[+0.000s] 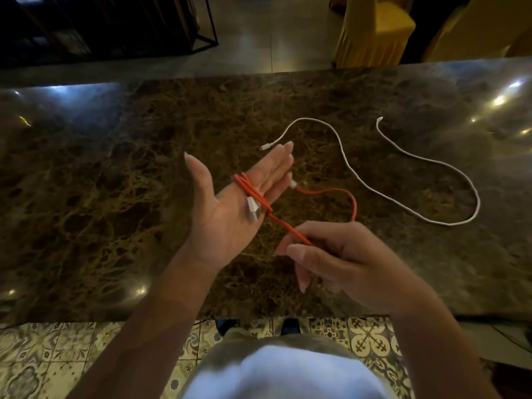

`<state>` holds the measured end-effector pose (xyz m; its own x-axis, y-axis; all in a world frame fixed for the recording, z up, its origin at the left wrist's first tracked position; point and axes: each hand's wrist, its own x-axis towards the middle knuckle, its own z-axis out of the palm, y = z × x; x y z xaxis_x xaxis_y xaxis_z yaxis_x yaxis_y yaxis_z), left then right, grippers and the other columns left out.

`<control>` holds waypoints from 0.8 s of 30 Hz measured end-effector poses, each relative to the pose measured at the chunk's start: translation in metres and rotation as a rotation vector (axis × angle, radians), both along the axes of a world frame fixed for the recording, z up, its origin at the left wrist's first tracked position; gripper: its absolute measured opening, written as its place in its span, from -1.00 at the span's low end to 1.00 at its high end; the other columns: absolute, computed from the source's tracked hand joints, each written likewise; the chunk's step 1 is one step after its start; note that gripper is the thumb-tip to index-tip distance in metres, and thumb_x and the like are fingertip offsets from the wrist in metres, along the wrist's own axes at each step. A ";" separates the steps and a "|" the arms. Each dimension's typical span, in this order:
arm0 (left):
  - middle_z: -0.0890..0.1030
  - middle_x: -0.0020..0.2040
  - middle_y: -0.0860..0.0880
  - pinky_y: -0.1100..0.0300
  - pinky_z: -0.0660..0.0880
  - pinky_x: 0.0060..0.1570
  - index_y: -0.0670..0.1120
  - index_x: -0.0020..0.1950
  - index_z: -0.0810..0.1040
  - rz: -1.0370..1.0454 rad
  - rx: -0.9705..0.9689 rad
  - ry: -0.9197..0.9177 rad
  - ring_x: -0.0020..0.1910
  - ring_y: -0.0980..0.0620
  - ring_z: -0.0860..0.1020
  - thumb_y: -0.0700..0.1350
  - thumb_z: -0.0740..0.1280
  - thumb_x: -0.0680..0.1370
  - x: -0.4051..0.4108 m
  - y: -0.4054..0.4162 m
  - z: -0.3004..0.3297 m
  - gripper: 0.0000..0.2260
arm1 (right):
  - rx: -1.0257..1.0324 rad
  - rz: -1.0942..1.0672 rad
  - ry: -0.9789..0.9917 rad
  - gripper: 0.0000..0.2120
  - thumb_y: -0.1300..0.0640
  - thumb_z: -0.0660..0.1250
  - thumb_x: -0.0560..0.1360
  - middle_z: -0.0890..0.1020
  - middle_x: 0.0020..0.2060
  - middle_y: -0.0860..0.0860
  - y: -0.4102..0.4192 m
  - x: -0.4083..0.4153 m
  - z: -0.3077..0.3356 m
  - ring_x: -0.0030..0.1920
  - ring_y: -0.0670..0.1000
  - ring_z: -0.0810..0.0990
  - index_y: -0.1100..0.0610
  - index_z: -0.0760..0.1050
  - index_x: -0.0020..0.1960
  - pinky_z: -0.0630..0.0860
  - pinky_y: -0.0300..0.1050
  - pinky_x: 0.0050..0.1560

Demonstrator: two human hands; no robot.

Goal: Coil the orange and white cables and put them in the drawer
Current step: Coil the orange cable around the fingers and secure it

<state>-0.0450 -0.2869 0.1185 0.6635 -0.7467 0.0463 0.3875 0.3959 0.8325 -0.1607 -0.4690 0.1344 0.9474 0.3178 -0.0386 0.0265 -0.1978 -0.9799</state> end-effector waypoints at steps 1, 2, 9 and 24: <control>0.21 0.68 -0.12 -0.01 0.00 0.67 -0.26 0.66 0.13 -0.019 0.015 -0.022 0.67 -0.04 0.16 0.62 0.00 0.41 0.000 0.000 -0.002 0.14 | -0.026 0.005 -0.019 -0.77 0.00 0.28 0.67 0.70 -0.30 0.01 -0.002 -0.001 0.005 -0.43 -0.01 0.53 0.10 0.64 0.15 0.42 -0.08 -0.41; 0.20 0.69 -0.11 0.00 0.00 0.66 -0.25 0.66 0.12 -0.027 0.036 -0.043 0.68 -0.03 0.15 0.61 0.07 0.39 -0.001 0.000 -0.005 0.14 | -0.058 0.024 -0.035 -0.77 0.01 0.27 0.68 0.70 -0.30 -0.01 -0.004 -0.001 0.010 -0.40 0.03 0.57 0.09 0.64 0.16 0.46 0.02 -0.39; 0.22 0.68 -0.01 0.03 0.16 0.61 0.02 0.68 0.15 -0.113 0.327 -0.018 0.58 0.13 0.32 0.71 0.16 0.14 -0.021 -0.009 -0.011 0.25 | -0.379 0.196 -0.170 -0.78 0.06 0.29 0.70 0.68 -0.33 -0.08 -0.010 0.015 0.041 -0.39 -0.01 0.65 0.17 0.64 0.07 0.55 -0.02 -0.39; 0.25 0.53 -0.48 0.12 0.29 0.54 -0.41 0.57 0.17 -0.688 0.216 -0.028 0.46 -0.07 0.44 0.63 0.07 0.35 -0.051 -0.015 0.003 0.23 | -0.011 0.167 0.002 -0.63 -0.01 0.35 0.60 0.49 -0.49 0.10 -0.024 0.064 0.027 -0.52 -0.07 0.41 0.25 0.59 -0.23 0.33 -0.30 -0.44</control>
<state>-0.0962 -0.3022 0.1214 0.0400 -0.9894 -0.1398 0.4669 -0.1052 0.8780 -0.0968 -0.4925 0.1613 0.8814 0.4703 -0.0451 0.0576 -0.2017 -0.9778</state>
